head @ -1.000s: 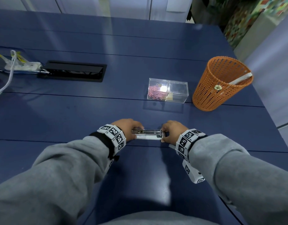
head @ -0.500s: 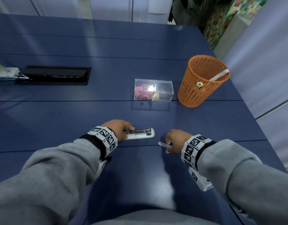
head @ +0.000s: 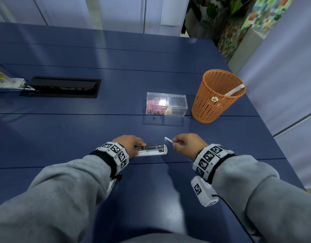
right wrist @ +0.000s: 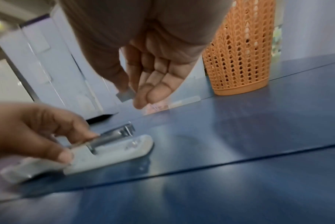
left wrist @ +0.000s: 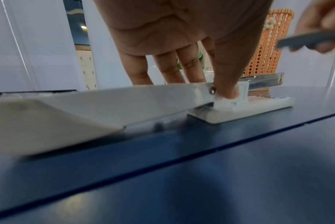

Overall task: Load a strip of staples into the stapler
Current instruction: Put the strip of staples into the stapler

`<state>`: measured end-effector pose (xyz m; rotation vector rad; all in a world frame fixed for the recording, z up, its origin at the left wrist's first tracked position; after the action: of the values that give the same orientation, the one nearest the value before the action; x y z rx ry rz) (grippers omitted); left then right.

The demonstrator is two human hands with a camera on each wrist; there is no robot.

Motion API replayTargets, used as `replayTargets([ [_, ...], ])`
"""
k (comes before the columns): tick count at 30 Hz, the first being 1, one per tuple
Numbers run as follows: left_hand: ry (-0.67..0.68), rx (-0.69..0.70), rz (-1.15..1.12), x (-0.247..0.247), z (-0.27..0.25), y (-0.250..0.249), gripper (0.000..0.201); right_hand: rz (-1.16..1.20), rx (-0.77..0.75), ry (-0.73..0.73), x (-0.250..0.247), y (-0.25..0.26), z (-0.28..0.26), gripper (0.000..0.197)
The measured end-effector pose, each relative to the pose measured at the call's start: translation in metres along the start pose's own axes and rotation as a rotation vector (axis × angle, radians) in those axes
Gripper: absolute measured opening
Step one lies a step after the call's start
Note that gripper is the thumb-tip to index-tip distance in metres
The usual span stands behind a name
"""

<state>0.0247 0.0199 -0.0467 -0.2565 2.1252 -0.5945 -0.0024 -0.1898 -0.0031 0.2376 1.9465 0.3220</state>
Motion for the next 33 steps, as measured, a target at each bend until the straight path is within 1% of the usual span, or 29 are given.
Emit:
replayTargets([
  [2, -0.006, 0.001, -0.003, 0.0, 0.0, 0.0, 0.044, 0.009, -0.038, 0.005, -0.004, 0.011, 0.005, 0.027],
  [5, -0.002, -0.002, 0.003, 0.0, -0.001, 0.0, 0.045, -0.053, -0.078, 0.093, 0.002, 0.02, 0.012, 0.033],
  [8, 0.008, -0.003, 0.008, 0.0, 0.0, 0.0, 0.045, -0.085, -0.126, 0.14, 0.008, 0.027, 0.017, 0.032],
  [11, 0.029, 0.001, 0.017, 0.0, 0.001, 0.001, 0.045, -0.041, -0.115, 0.15, 0.012, 0.029, 0.025, 0.031],
  [17, 0.043, 0.006, 0.033, -0.001, 0.002, 0.001, 0.044, -0.07, -0.111, 0.159, 0.019, 0.029, 0.034, 0.034],
  [19, 0.044, 0.013, 0.034, -0.001, 0.002, 0.001, 0.044, -0.116, -0.115, 0.172, 0.021, 0.028, 0.035, 0.034],
  [22, 0.044, 0.016, 0.038, 0.0, 0.002, 0.002, 0.043, -0.251, -0.146, 0.201, 0.022, 0.028, 0.037, 0.033],
  [27, 0.05, 0.015, 0.049, 0.0, 0.003, 0.002, 0.043, -0.496, -0.259, 0.152, 0.021, 0.034, 0.037, 0.03],
  [33, 0.057, 0.022, 0.062, 0.0, 0.004, 0.002, 0.043, -0.479, -0.308, 0.132, 0.02, 0.037, 0.038, 0.03],
])
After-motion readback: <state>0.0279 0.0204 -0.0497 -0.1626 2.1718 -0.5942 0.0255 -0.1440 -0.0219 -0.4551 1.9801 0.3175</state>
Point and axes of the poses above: each hand's wrist, its own z-axis towards the middle knuckle, its own x-axis out of the palm, y = z × x, the point moved 3 cm from there along z, towards the middle knuckle, and after that the axes turned 11 degrees about -z, right-handed, at the moved point
